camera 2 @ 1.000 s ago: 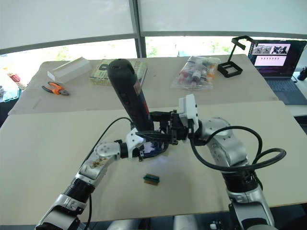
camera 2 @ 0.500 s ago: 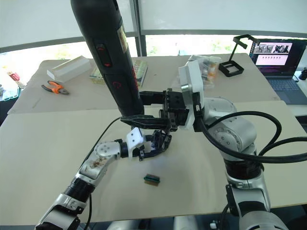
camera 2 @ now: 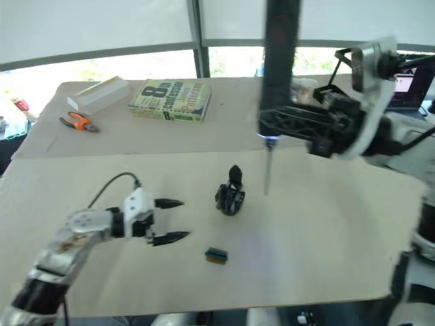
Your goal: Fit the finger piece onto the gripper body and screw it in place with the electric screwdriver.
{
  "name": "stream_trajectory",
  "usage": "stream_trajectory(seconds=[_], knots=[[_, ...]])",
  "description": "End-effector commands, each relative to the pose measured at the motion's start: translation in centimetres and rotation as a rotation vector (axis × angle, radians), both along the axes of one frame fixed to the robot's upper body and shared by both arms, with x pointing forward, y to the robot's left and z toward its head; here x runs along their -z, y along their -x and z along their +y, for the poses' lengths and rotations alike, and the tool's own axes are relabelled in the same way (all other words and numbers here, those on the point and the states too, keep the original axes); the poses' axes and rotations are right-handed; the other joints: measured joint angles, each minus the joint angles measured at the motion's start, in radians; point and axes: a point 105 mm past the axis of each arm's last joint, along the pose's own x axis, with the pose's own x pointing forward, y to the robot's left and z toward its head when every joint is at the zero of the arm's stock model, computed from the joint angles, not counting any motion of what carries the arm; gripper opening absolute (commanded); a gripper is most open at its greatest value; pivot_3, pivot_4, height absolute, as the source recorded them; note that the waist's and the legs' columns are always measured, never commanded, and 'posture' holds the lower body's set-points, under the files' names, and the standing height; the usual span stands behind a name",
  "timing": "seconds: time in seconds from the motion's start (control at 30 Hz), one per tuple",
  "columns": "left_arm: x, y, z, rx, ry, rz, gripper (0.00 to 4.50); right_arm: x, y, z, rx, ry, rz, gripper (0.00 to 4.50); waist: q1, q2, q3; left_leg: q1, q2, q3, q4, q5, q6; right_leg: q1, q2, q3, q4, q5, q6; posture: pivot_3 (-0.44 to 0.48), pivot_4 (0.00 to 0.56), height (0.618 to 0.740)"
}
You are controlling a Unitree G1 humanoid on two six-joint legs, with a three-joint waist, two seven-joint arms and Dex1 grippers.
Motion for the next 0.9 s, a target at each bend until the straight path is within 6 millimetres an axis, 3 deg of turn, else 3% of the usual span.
stream_trajectory(seconds=[0.03, 0.1, 0.2, 0.33, 0.4, 0.43, 0.53, 0.57, 0.7, 0.8, 0.9], knots=[[-1.9, 1.4, 0.5, 0.063, -0.007, -0.009, 4.5, 4.2, 0.1, -3.2, 0.103, 0.088, 0.268, 1.89, 0.0, 0.003, 0.002, 0.0, 0.0, 0.001, 0.0, 0.0, 0.001, 0.0, -0.001, 0.001, 0.0, 0.0, 0.0, 0.0, 0.15, 0.74], [-2.1, 1.3, 1.3, 0.058, -0.046, -0.017, 4.5, 7.8, 0.0, -5.1, 0.186, 0.156, 0.419, 1.89, -0.002, 0.004, 0.002, 0.0, 0.0, 0.003, 0.0, 0.0, 0.001, -0.001, -0.002, 0.002, 0.0, 0.0, 0.0, 0.0, 0.15, 0.74], [-2.7, 0.6, 2.1, 0.037, -0.073, -0.039, 4.5, 11.6, -0.1, -6.9, 0.266, 0.203, 0.576, 1.89, -0.01, 0.005, 0.002, 0.0, 0.001, 0.004, 0.001, 0.0, 0.001, -0.001, -0.001, 0.002, 0.0, 0.0, 0.0, 0.0, 0.15, 0.74], [-3.5, 0.0, 2.7, 0.016, -0.085, -0.049, 4.5, 14.1, 0.2, -7.4, 0.267, 0.259, 0.665, 1.89, -0.018, 0.006, 0.003, -0.001, 0.001, 0.005, 0.0, 0.0, 0.001, -0.003, 0.0, 0.003, 0.001, 0.0, 0.0, 0.0, 0.15, 0.74], [-3.6, 0.1, 3.1, 0.015, -0.098, -0.034, 4.5, 14.8, 0.6, -7.8, 0.25, 0.312, 0.654, 2.92, -0.02, 0.006, 0.003, -0.001, 0.001, 0.005, 0.0, 0.0, 0.001, -0.004, 0.0, 0.003, 0.001, 0.0, 0.0, 0.0, 0.15, 0.74], [-3.6, 0.3, 3.4, 0.016, -0.104, -0.021, 4.5, 14.9, 0.8, -8.1, 0.239, 0.335, 0.643, 3.23, -0.021, 0.006, 0.003, -0.001, 0.001, 0.005, 0.0, 0.0, 0.001, -0.004, 0.0, 0.002, 0.001, 0.0, 0.0, 0.0, 0.15, 0.74], [-3.8, 1.2, 4.6, 0.01, -0.122, 0.06, 4.5, 14.5, 1.1, -10.1, 0.193, 0.479, 0.466, 4.29, -0.021, 0.007, 0.003, -0.004, 0.001, 0.005, 0.001, 0.0, 0.001, -0.006, 0.0, 0.002, 0.001, 0.0, 0.0, 0.0, 0.15, 0.74], [-4.0, 1.5, 5.0, 0.009, -0.128, 0.081, 4.5, 13.9, 1.2, -10.9, 0.152, 0.539, 0.367, 4.43, -0.019, 0.007, 0.003, -0.004, 0.001, 0.005, 0.001, 0.0, 0.001, -0.006, 0.0, 0.001, 0.001, 0.0, 0.0, 0.0, 0.15, 0.74], [-5.5, 2.1, 7.4, -0.038, -0.142, 0.141, 4.5, 10.1, 1.1, -13.7, 0.063, 0.671, 0.03, 4.43, -0.023, 0.006, 0.004, -0.004, 0.0, 0.006, 0.002, 0.0, 0.001, -0.006, 0.0, 0.0, 0.0, 0.0, 0.001, 0.0, 0.15, 0.74], [-6.8, 2.0, 9.0, -0.086, -0.141, 0.145, 4.5, 7.3, 1.5, -14.9, 0.031, 0.684, -0.116, 4.43, -0.029, 0.008, 0.005, -0.002, 0.001, 0.006, 0.001, 0.0, 0.0, -0.006, 0.001, 0.0, 0.001, 0.0, 0.001, 0.0, 0.15, 0.74], [-6.9, 2.1, 9.7, -0.09, -0.156, 0.143, 4.5, 6.7, 2.4, -15.2, -0.032, 0.725, -0.169, 4.43, -0.034, 0.009, 0.005, -0.001, 0.001, 0.006, -0.001, 0.0, -0.001, -0.006, 0.001, -0.001, 0.001, 0.0, 0.0, 0.0, 0.15, 0.74]])
